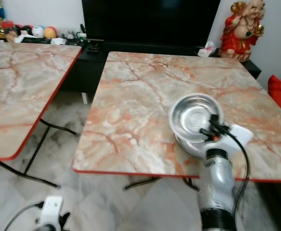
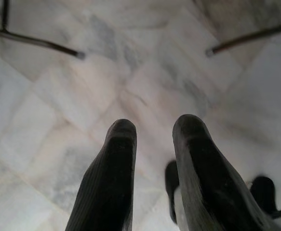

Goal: Setting the table

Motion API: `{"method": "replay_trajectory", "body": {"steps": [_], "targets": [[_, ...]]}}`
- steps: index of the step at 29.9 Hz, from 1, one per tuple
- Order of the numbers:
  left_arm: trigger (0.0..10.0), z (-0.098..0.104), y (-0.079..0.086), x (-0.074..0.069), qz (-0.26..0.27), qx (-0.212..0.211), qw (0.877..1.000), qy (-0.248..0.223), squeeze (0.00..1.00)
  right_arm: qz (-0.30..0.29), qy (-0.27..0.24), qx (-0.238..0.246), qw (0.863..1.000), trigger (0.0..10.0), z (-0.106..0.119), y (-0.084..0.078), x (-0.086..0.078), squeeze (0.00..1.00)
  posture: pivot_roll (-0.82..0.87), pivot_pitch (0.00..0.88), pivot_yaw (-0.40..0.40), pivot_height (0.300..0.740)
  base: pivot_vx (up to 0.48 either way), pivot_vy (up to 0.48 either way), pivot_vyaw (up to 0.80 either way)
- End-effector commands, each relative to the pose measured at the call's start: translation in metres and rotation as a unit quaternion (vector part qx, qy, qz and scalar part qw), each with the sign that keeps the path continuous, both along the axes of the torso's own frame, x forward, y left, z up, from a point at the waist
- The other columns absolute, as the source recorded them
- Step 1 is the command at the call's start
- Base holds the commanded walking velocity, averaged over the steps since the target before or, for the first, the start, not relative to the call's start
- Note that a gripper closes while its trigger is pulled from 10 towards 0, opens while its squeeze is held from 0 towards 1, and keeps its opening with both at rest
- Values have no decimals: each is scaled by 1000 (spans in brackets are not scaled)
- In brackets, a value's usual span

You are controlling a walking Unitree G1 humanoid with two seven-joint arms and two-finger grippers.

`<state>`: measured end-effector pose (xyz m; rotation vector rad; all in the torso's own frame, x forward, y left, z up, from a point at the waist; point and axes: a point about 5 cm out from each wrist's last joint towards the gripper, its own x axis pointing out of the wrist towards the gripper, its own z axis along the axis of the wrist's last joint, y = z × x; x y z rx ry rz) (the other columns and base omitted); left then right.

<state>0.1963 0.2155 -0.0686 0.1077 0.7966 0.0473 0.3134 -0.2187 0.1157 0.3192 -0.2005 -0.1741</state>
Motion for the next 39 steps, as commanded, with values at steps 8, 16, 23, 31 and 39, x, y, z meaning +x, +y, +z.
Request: {"method": "replay_trajectory", "body": {"steps": [8,16,23,31,39], "targets": [[10000,-3,-9,-2,-8,-5,1000,7,0,-18,-5,-9,1000,10000,4,-15,-5,0,46,0,-35,740,72,0,0],[10000,-3,-9,-2,-9,-5,1000,8,0,-34,24,-8,999,10000,0,-30,-14,0,41,0,-33,740,0,0,0],[10000,-3,-9,-2,-11,-4,1000,10,0,-66,62,17,996,10000,0,-52,-15,0,37,0,-28,740,0,0,0],[10000,-3,-9,-1,-10,-3,1000,10,0,-50,89,55,993,10000,0,-49,-6,0,42,0,-29,740,0,0,0],[10000,-3,-9,-2,-10,-4,1000,12,0,-36,128,60,989,10000,-13,-41,-7,0,49,0,-28,740,0,0,0]]}}
